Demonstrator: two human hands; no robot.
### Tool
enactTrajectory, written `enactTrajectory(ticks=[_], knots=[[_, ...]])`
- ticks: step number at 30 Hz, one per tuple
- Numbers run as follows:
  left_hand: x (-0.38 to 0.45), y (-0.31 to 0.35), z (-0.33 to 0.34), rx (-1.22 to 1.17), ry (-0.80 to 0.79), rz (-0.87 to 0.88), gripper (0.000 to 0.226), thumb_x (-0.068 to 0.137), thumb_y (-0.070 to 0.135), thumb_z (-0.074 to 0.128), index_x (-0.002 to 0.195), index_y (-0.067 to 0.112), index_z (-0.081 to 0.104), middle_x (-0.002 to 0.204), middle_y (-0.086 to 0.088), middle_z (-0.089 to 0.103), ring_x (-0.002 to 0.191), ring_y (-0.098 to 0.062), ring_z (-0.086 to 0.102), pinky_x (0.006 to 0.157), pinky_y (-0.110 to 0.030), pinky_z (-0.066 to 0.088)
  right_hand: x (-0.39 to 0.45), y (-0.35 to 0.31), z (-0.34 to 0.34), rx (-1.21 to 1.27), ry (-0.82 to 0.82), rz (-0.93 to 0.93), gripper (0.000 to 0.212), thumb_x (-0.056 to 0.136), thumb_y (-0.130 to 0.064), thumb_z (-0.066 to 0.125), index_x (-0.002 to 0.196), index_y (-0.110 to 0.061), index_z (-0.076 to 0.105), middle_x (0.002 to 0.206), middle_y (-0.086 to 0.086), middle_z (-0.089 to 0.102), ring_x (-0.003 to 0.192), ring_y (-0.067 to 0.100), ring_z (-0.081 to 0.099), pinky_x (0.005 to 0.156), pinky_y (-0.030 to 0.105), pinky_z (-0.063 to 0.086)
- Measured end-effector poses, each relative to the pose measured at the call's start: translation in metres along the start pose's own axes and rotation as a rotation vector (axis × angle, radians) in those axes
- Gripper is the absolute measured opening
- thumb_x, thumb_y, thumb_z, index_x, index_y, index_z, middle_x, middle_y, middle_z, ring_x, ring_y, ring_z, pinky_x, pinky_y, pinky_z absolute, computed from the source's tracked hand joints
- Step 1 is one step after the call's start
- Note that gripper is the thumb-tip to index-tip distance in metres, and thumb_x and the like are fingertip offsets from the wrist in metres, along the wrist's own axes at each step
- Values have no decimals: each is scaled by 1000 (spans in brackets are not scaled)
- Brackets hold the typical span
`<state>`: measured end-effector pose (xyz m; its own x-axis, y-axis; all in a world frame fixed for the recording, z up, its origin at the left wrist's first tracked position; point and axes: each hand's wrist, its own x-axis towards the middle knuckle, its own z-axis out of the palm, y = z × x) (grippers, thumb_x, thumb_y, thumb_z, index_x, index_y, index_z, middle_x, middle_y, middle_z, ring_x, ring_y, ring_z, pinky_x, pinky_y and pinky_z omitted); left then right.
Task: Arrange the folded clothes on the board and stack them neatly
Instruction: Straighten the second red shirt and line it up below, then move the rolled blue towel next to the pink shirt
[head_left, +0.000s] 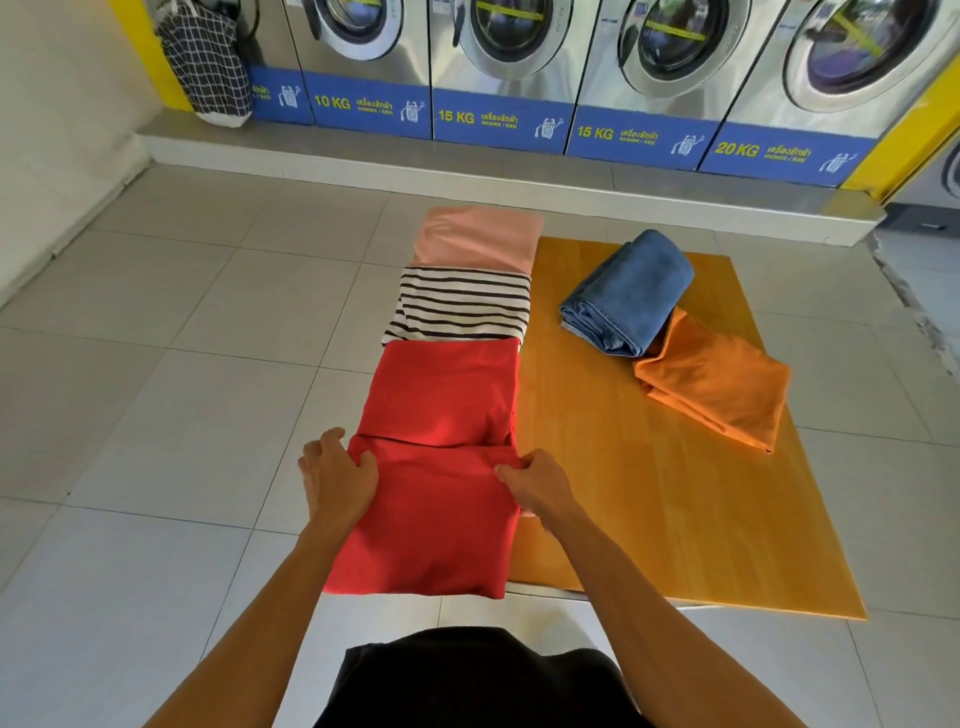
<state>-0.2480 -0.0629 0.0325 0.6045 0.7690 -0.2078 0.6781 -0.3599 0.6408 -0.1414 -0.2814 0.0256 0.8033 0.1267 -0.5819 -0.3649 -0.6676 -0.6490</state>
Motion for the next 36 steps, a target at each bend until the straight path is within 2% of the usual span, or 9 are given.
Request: enactTrajectory(ticks=[2, 6, 11, 16, 20, 26, 31, 33, 36], knots=[[-3, 20, 2, -38, 38, 88, 49, 85, 15, 58, 133, 8, 49, 135, -20, 45, 123, -34, 40, 96, -45, 40, -3, -3, -11, 61, 41, -4, 32, 82, -33, 68, 103, -11, 58, 103, 11, 70, 88, 27, 66, 77, 43, 58], [-8, 71, 20, -120, 32, 201, 41, 85, 14, 59, 126, 10, 57, 130, -16, 50, 125, -29, 43, 102, -41, 37, -4, -4, -45, 197, 57, -6, 26, 89, -26, 67, 104, -5, 63, 85, 5, 65, 77, 21, 62, 84, 50, 58], [-14, 130, 56, -167, -38, 385, 31, 83, 12, 62, 113, 9, 66, 116, -8, 64, 115, -24, 53, 102, -35, 39, 7, -1, -93, 339, 79, 5, 24, 93, -25, 66, 105, -4, 66, 86, 7, 66, 80, 22, 65, 83, 49, 60], [-13, 178, 98, -126, -149, 416, 27, 84, 11, 59, 110, 9, 66, 115, -8, 65, 111, -23, 58, 94, -29, 39, 32, 1, -140, 443, 101, 21, 19, 94, -25, 63, 106, -11, 63, 93, 8, 69, 82, 19, 68, 77, 40, 60], [-14, 216, 140, -151, -249, 347, 32, 84, 11, 57, 114, 11, 65, 119, -5, 65, 110, -20, 60, 95, -35, 47, 61, 3, -177, 477, 92, 23, 15, 95, -23, 62, 105, -13, 62, 101, 8, 70, 82, 18, 69, 79, 42, 61], [4, 287, 211, -430, -571, -161, 44, 88, 28, 62, 131, 18, 55, 125, -5, 59, 107, -19, 60, 95, -42, 53, 120, 10, -239, 588, 100, 48, 27, 89, -20, 65, 114, -13, 57, 100, 10, 72, 78, 18, 70, 74, 39, 61], [21, 330, 262, -485, -448, -332, 72, 87, 39, 67, 146, 18, 31, 134, -7, 51, 117, -26, 55, 93, -45, 54, 185, -6, -282, 648, 140, 73, 20, 86, -13, 60, 106, -8, 56, 81, 10, 67, 72, 22, 66, 72, 42, 59], [33, 336, 277, -506, -396, -304, 70, 87, 37, 68, 144, 19, 32, 132, -3, 52, 118, -26, 54, 95, -48, 53, 204, -16, -294, 579, 155, 24, 23, 86, -18, 57, 108, -12, 59, 94, 7, 68, 81, 22, 67, 80, 42, 59], [50, 339, 291, -388, -372, -181, 62, 89, 33, 67, 141, 18, 37, 137, -5, 53, 121, -30, 56, 91, -49, 55, 231, -31, -306, 269, 224, -165, 49, 93, -29, 61, 141, -23, 51, 137, 0, 60, 122, 21, 60, 104, 44, 51]])
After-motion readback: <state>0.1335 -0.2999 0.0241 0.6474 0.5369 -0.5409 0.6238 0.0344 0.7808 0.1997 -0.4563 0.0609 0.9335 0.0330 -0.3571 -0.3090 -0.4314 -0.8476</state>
